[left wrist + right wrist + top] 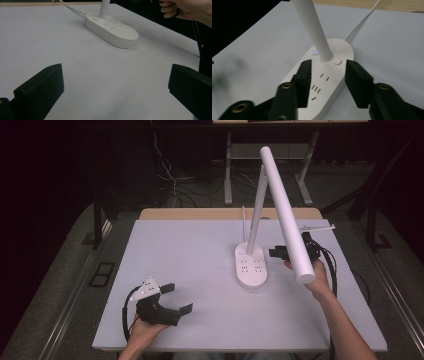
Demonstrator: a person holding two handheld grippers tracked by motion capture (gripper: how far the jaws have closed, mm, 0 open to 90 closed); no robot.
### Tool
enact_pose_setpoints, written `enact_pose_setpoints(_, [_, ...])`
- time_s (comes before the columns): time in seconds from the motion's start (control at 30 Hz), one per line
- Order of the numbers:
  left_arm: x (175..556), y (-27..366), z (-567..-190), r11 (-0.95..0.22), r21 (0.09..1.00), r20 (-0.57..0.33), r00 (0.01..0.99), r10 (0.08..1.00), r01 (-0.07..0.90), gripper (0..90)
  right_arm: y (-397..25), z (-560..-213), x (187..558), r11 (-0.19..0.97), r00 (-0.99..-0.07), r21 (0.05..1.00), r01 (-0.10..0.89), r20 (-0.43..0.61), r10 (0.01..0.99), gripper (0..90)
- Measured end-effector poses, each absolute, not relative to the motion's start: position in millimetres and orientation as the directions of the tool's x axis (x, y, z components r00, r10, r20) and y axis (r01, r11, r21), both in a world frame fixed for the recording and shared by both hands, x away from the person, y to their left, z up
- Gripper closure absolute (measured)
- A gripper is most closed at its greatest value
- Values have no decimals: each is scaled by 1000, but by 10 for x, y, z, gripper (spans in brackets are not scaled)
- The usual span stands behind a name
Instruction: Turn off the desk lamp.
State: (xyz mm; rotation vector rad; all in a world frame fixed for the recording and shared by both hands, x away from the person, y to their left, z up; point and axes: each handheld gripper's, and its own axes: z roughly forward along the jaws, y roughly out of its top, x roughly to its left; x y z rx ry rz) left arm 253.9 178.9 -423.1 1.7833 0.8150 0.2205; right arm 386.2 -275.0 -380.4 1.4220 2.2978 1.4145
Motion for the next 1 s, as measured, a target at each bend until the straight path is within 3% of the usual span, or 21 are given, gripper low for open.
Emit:
enact_pose_setpoints(0.17, [2535, 1792, -4229, -151, 896, -241, 743, 624, 417, 0, -2784, -3766, 3691, 126, -555, 748, 651, 356, 752, 344])
enact_pose_setpoints(0.3, [2532, 1792, -4228, -147, 897, -243, 742, 625, 418, 0, -2802, -3747, 3566, 136, -552, 742, 656, 349, 757, 135])
enact_pose_setpoints(0.37, [2531, 1791, -4227, -146, 897, -244, 741, 625, 418, 0, -2821, -3736, 3495, 132, -557, 750, 648, 350, 753, 87])
enact_pose_setpoints(0.4, [2531, 1791, -4227, -147, 897, -243, 741, 626, 417, 0, -2825, -3730, 3463, 134, -559, 753, 644, 343, 755, 0])
enact_pose_setpoints(1.0, [2533, 1782, -4229, -154, 896, -238, 745, 624, 416, 0, -2916, -3891, 2882, 128, -591, 785, 606, 337, 733, 6])
